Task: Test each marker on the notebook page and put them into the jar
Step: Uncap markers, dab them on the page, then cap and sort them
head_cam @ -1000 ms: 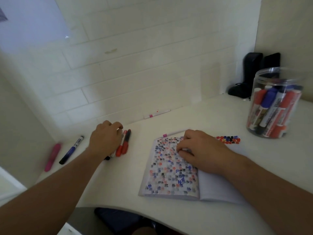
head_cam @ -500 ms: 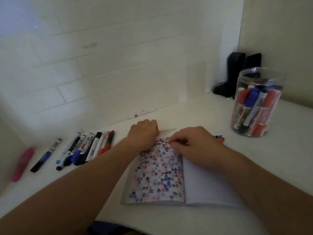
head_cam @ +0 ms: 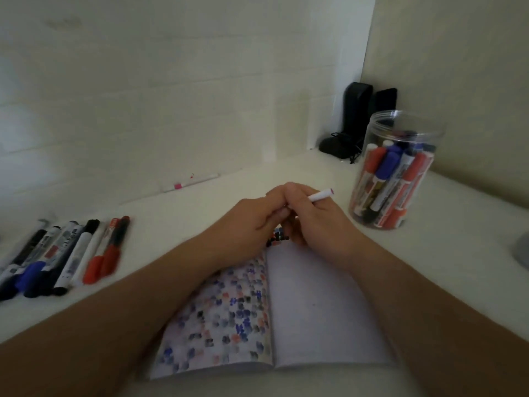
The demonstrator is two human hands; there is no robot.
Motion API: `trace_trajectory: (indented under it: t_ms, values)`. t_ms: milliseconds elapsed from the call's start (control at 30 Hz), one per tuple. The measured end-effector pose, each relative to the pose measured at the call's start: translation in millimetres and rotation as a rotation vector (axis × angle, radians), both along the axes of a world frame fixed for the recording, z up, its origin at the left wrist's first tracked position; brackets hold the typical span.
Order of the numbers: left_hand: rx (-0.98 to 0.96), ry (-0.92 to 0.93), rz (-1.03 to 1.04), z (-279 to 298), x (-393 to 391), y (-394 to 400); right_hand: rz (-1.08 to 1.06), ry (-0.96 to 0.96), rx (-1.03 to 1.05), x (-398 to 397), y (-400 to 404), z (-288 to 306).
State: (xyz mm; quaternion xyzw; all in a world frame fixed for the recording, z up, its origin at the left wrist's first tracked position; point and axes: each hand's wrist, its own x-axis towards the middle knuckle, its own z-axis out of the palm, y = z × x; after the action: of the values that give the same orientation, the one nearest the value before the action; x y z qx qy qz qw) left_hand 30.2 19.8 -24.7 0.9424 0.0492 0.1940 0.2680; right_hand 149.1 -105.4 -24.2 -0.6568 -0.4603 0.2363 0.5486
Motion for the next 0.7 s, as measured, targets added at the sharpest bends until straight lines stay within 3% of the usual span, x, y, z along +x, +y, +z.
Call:
trace_trajectory:
  t_ms: [233,533,700]
  values:
    - [-0.024,-0.074,-0.014,-15,-2,13,-0.002,0.086,-0.013,-7,9,-6]
    - [-0.123,0.008,-0.037,-9,-2,12,-0.024,0.222,-0.045,1,13,-4]
    - [-0.128,0.117,0.091,-14,-15,24,-0.086,0.437,0.065,17,6,9]
